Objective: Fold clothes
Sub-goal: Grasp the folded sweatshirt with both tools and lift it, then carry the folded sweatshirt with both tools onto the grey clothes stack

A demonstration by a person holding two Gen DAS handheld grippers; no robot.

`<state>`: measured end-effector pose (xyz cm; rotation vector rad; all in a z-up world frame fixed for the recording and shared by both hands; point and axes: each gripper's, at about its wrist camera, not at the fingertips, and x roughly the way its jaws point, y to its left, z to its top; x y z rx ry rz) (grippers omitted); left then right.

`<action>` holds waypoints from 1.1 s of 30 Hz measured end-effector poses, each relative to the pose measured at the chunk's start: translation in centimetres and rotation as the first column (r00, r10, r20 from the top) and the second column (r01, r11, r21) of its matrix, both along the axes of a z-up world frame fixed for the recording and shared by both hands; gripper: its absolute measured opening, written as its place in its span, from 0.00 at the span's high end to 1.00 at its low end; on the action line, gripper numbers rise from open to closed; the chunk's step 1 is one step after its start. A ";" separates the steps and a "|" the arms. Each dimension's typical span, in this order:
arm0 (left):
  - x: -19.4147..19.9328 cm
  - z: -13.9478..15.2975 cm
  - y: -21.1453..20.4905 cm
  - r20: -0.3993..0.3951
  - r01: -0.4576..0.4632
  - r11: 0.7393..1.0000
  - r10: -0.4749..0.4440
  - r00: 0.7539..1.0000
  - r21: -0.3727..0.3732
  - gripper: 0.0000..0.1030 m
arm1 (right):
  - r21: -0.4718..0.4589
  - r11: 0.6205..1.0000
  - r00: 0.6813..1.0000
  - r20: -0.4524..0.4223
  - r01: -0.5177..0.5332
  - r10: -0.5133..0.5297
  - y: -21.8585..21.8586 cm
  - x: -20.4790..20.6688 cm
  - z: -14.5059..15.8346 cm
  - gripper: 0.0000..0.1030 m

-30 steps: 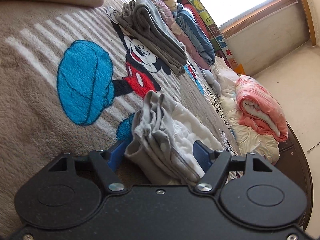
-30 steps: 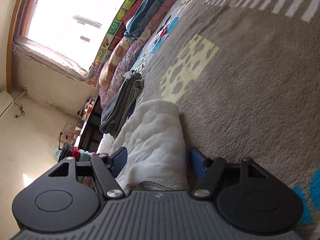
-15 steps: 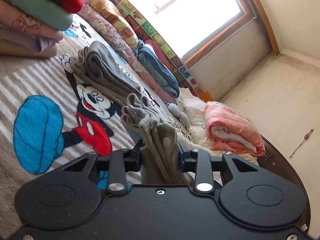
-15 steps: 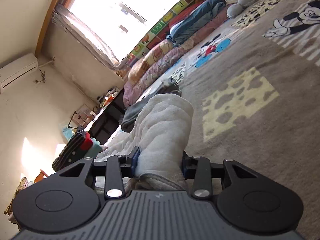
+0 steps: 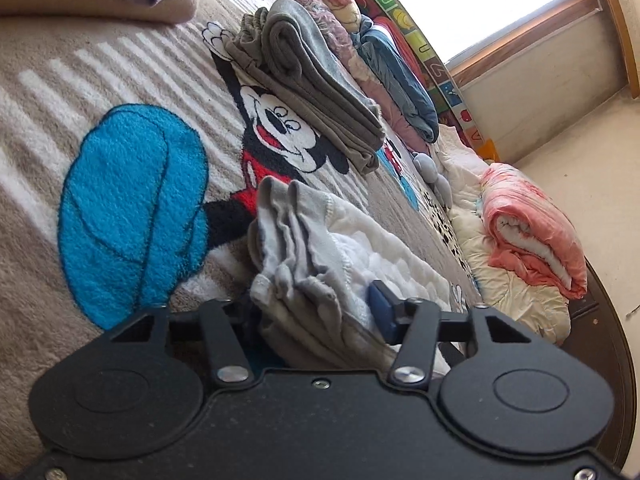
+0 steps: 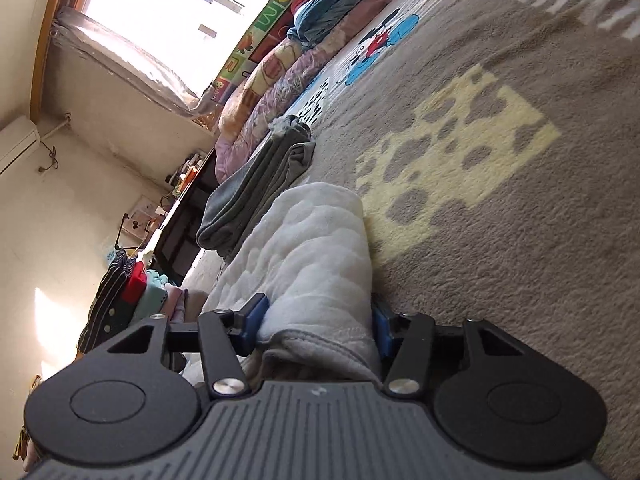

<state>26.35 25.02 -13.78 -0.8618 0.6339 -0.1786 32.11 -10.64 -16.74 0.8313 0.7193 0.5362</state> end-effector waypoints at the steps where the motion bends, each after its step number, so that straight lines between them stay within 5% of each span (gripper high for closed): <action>1: 0.1 0.0 0.1 0.004 -0.003 1.000 0.003 1.000 -0.011 0.64 | 0.006 1.000 1.000 0.004 -0.002 0.002 0.0 0.0 -0.1 0.56; 8: -0.1 2.0 0.2 0.116 -0.025 1.000 0.025 0.993 -0.002 0.68 | 0.081 0.996 0.995 0.088 -0.044 0.037 -0.3 0.7 1.4 0.61; 16: 1.7 6.5 1.6 0.260 -0.125 0.992 0.129 0.957 -0.029 0.68 | 0.135 0.980 0.976 0.182 -0.145 0.119 1.2 6.4 6.2 0.61; 33: 19.2 11.1 8.6 0.323 -0.164 0.986 0.169 0.931 -0.041 0.68 | 0.195 0.958 0.959 0.234 -0.211 0.163 8.3 27.5 12.2 0.61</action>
